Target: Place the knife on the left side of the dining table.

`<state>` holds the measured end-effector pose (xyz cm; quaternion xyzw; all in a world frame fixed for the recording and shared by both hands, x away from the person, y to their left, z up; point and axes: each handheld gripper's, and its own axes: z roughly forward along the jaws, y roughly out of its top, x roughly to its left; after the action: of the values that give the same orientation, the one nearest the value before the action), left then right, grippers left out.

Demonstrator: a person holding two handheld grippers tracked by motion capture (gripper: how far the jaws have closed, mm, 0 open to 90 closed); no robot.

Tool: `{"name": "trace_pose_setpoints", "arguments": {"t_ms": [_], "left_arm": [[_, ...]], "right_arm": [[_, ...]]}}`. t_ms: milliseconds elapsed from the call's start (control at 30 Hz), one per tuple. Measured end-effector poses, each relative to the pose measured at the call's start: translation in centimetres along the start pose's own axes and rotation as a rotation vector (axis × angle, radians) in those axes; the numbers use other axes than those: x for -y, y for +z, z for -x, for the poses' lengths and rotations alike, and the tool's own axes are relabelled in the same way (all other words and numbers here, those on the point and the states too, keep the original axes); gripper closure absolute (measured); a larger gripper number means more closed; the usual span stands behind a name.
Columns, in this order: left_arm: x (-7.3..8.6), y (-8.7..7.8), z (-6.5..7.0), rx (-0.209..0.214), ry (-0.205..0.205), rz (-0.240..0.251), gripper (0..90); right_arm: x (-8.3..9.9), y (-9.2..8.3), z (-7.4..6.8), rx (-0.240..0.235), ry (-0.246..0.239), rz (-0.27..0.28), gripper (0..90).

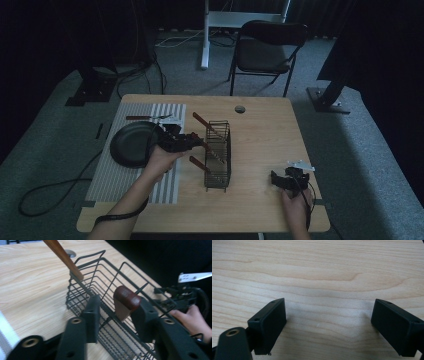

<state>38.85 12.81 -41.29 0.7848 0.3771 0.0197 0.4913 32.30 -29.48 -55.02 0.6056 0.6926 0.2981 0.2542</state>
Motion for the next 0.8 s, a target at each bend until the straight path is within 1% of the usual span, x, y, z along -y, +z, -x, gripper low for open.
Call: {"name": "trace_pose_setpoints", "arguments": {"t_ms": [33, 133, 167, 300, 333, 467, 633, 667, 733, 800], "left_arm": [[0.0, 0.0, 0.0, 0.005, 0.0, 0.005, 64.8], [0.1, 0.0, 0.4, 0.006, 0.019, 0.007, 72.7], [0.1, 0.0, 0.5, 0.003, 0.023, 0.007, 73.2], [0.2, -0.1, 0.6, 0.02, 0.014, 0.014, 74.8], [0.2, -0.1, 0.8, 0.036, 0.008, 0.022, 74.8], [0.3, -0.3, 1.3, 0.033, 0.043, 0.033, 75.8], [0.2, -0.5, 1.3, 0.041, 0.042, 0.051, 76.1], [0.2, -0.6, 1.4, 0.041, 0.051, 0.058, 76.1], [0.1, -0.7, 1.5, 0.048, 0.059, 0.058, 76.2], [0.1, -0.8, 1.7, 0.039, 0.07, 0.059, 76.2]], "right_arm": [[0.0, 0.0, 0.0, 0.0, 0.0, 0.0, 11.8], [0.0, 0.0, 0.0, 0.0, 0.0, 0.0, 11.8], [0.0, 0.0, 0.0, 0.0, 0.0, 0.0, 11.8], [0.0, 0.0, 0.0, 0.0, 0.0, 0.0, 11.8], [0.0, 0.0, 0.0, 0.0, 0.0, 0.0, 11.8], [0.0, 0.0, 0.0, 0.0, 0.0, 0.001, 11.8], [0.0, 0.0, 0.0, 0.0, 0.0, 0.001, 11.8], [0.0, 0.0, 0.0, 0.0, 0.0, 0.001, 11.8], [0.0, 0.0, 0.0, 0.0, 0.0, 0.001, 11.8], [0.0, 0.0, 0.0, 0.0, 0.0, 0.001, 11.8]]}}
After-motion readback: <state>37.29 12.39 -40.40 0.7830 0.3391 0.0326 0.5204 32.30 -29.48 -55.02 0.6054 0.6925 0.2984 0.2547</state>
